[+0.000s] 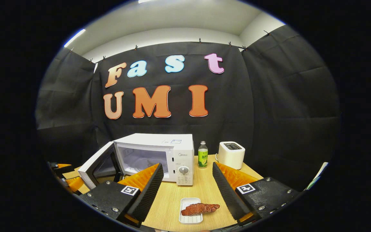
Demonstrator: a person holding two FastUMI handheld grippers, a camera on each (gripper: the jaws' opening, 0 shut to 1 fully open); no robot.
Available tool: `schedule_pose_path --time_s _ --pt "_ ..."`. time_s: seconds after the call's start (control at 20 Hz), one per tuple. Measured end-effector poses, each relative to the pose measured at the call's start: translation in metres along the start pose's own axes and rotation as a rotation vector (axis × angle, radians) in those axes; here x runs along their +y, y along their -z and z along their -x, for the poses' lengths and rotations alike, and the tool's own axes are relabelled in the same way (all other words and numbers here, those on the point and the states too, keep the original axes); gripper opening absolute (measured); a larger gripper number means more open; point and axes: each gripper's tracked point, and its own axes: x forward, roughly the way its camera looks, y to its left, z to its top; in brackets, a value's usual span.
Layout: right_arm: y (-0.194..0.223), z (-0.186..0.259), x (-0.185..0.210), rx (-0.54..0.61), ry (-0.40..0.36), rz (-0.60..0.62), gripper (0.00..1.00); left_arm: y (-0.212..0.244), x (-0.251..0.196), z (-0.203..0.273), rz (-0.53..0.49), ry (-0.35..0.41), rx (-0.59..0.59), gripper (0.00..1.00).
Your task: Open the microwave oven with the left hand, put the food in, and close the microwave oven.
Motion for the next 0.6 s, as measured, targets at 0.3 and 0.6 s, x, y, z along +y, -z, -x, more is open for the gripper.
schedule_pose_path --time_s 0.3,0.6 --pt "0.006 0.000 0.002 0.006 0.007 0.007 0.95 -0.053 0.077 0.012 0.091 -0.168 -0.039 1.00" --pt "0.025 -0.010 -0.019 0.013 0.074 -0.025 0.95 -0.072 0.124 0.012 0.110 -0.244 -0.106 0.97"
